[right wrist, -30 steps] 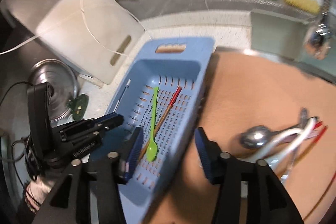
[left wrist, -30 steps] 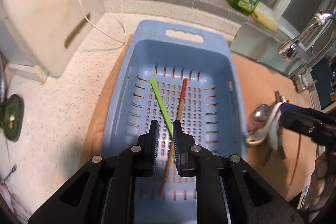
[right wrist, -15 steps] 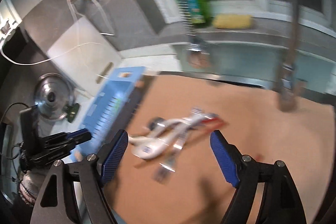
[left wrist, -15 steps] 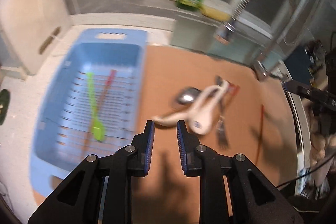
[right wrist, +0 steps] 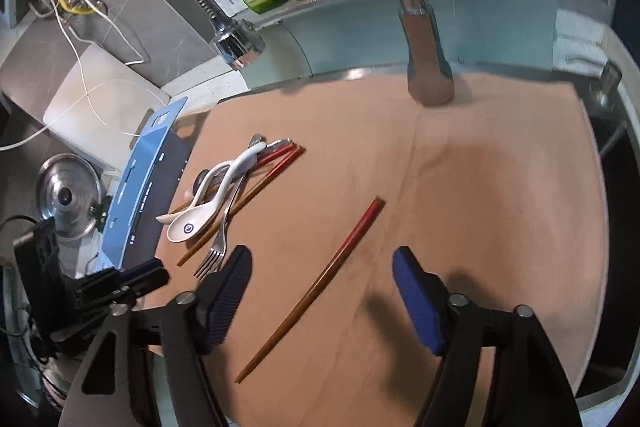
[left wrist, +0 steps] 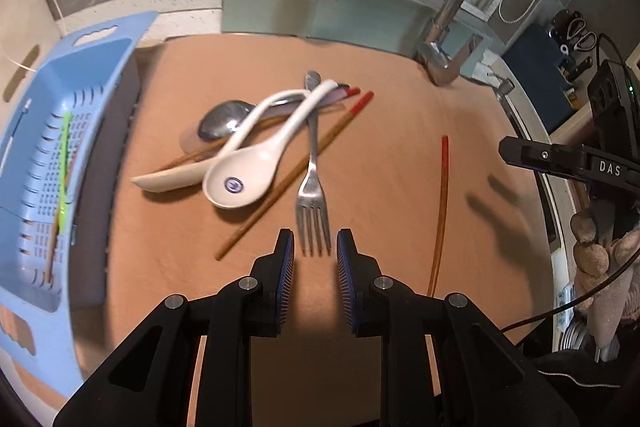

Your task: Organize utensils

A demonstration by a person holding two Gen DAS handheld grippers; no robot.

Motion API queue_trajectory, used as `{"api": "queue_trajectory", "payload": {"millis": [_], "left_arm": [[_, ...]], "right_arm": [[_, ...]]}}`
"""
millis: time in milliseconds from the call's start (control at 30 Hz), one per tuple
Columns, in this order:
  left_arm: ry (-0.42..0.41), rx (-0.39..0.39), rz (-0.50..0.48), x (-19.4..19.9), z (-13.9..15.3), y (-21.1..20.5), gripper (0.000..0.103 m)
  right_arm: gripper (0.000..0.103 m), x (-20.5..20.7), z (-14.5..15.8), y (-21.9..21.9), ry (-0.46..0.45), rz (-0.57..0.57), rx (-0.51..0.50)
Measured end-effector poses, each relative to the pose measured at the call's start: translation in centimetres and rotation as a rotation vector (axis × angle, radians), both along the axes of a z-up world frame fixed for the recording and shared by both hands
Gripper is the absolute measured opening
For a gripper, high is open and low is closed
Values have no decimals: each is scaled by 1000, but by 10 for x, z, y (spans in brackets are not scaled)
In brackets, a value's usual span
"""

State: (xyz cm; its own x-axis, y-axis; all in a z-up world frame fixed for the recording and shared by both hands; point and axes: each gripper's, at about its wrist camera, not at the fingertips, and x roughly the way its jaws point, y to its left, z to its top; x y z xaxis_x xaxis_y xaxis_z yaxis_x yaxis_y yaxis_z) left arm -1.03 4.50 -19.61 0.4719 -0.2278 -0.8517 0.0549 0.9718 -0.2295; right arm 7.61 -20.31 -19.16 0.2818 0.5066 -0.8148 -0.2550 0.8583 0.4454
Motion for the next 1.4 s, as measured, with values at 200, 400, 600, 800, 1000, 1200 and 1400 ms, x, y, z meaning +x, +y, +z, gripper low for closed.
{"api": "queue_trajectory", "payload": {"millis": [200, 400, 600, 800, 1000, 1200, 1400], "left_arm": [[18, 31, -37, 18, -5, -15, 20], [35, 36, -43, 55, -10, -20, 20], [86, 11, -47, 86, -20, -19, 20], [124, 34, -50, 102, -30, -21, 20], [138, 11, -74, 108, -35, -26, 20], [132, 0, -119, 106, -35, -38, 20], [118, -4, -161, 95, -31, -55, 20]], "right_arm": [[59, 5, -5, 13, 33, 19, 44], [55, 1, -3, 17, 31, 22, 59], [55, 1, -3, -7, 36, -48, 77], [55, 0, -2, -25, 35, -94, 89], [55, -1, -2, -30, 36, -107, 94], [55, -2, -4, -31, 40, -106, 89], [55, -2, -6, -30, 50, -101, 94]]}}
